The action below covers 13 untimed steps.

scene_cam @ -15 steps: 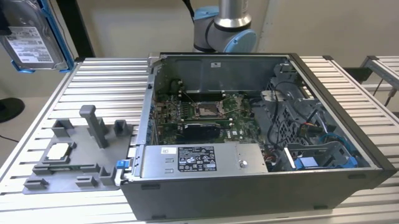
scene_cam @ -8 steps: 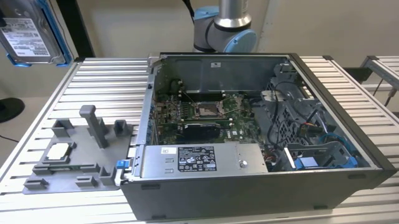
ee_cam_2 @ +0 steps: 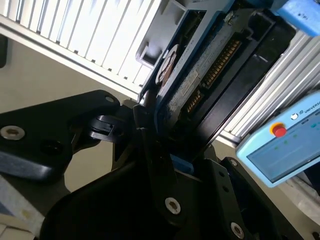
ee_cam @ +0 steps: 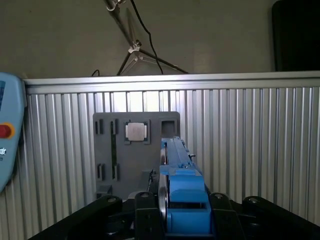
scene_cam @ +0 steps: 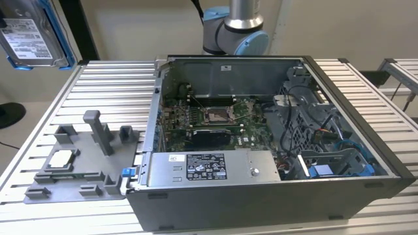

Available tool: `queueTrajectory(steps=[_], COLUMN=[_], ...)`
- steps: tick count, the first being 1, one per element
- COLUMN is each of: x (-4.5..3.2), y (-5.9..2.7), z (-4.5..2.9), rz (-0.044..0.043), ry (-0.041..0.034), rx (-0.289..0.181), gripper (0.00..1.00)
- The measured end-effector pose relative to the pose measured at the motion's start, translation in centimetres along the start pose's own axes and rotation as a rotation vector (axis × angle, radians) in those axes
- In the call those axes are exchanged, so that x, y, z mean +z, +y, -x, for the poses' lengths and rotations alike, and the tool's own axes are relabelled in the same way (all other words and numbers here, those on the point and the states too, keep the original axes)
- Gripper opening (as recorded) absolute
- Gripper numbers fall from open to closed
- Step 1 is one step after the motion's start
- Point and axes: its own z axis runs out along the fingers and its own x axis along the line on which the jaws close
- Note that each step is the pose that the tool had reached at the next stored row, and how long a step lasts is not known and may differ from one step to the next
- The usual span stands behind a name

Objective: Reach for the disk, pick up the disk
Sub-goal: 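Pick up the disk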

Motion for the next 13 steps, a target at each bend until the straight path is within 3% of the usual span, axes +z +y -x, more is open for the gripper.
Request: queueTrajectory(steps=[4,13], x=[-0.01,0.00], y=[-0.51,-2.53], z=[0.03,0.12], rz=[0.0003,0.0013], ry=[0.0002,0.0002], rx=[0.000,0.000], gripper=[0.00,0.00])
